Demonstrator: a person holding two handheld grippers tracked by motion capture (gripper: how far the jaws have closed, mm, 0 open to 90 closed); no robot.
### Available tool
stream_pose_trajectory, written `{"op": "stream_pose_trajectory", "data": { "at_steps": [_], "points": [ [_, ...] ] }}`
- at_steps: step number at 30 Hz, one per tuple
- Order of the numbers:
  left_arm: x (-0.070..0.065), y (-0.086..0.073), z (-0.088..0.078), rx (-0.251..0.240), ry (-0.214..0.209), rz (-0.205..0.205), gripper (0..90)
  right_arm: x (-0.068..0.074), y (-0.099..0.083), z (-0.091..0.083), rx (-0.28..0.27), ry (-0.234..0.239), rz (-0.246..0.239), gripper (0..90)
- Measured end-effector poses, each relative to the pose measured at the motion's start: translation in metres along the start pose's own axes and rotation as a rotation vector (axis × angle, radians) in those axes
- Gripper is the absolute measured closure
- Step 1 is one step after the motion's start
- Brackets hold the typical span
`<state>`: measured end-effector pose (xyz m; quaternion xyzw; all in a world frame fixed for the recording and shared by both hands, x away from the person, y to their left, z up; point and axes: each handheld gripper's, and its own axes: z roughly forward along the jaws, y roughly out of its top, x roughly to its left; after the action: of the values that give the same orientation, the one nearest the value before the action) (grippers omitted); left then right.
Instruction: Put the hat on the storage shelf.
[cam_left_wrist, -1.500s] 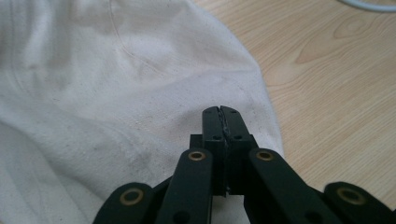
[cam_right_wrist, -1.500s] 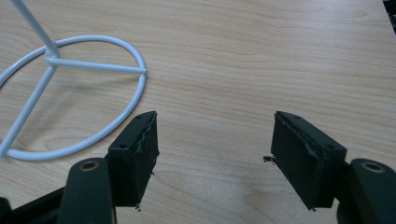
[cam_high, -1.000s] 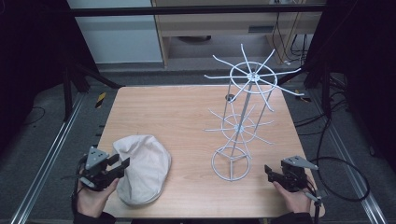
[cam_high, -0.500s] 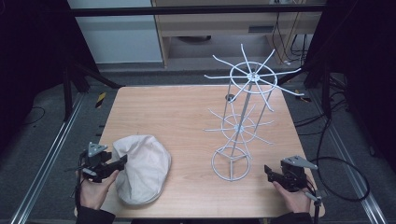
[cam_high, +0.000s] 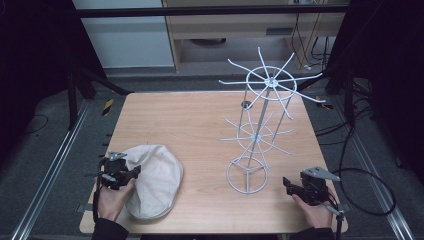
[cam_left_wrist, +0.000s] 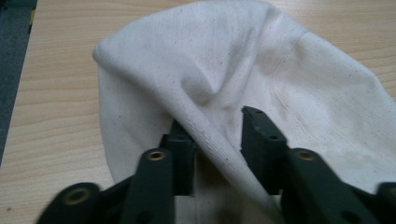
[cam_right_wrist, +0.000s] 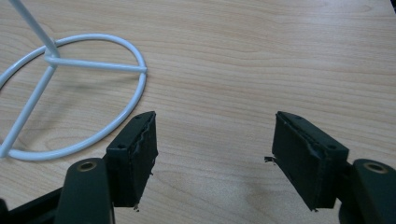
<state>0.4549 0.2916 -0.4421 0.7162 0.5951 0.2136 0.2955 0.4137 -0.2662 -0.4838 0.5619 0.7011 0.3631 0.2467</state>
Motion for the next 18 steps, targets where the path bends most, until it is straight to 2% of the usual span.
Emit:
{"op": "stream_pose_trajectory", "data": {
  "at_steps": [2, 3, 7, 11, 12, 18],
  "points": [
    [0.002, 0.000, 0.000, 0.001, -0.005, -0.003, 76.8, 0.000, 0.000, 0.000, 0.001, 0.001, 0.002, 31.2],
    [0.005, -0.001, 0.000, 0.003, -0.021, -0.011, 79.3, 0.000, 0.000, 0.000, 0.003, 0.000, 0.001, 31.3],
    [0.009, -0.001, -0.002, -0.014, -0.028, -0.007, 86.8, 0.002, 0.000, 0.001, 0.003, 0.002, -0.004, 31.2],
    [0.010, 0.000, -0.006, -0.039, -0.036, -0.011, 88.3, 0.002, 0.001, 0.001, 0.003, 0.003, -0.002, 31.2],
    [0.012, 0.001, -0.010, -0.064, -0.045, -0.012, 88.4, 0.001, 0.001, 0.001, 0.005, 0.002, -0.005, 31.2],
    [0.014, 0.003, -0.025, -0.138, -0.085, -0.019, 88.7, 0.001, 0.001, 0.001, 0.003, 0.002, -0.004, 31.2]
  ]
}}
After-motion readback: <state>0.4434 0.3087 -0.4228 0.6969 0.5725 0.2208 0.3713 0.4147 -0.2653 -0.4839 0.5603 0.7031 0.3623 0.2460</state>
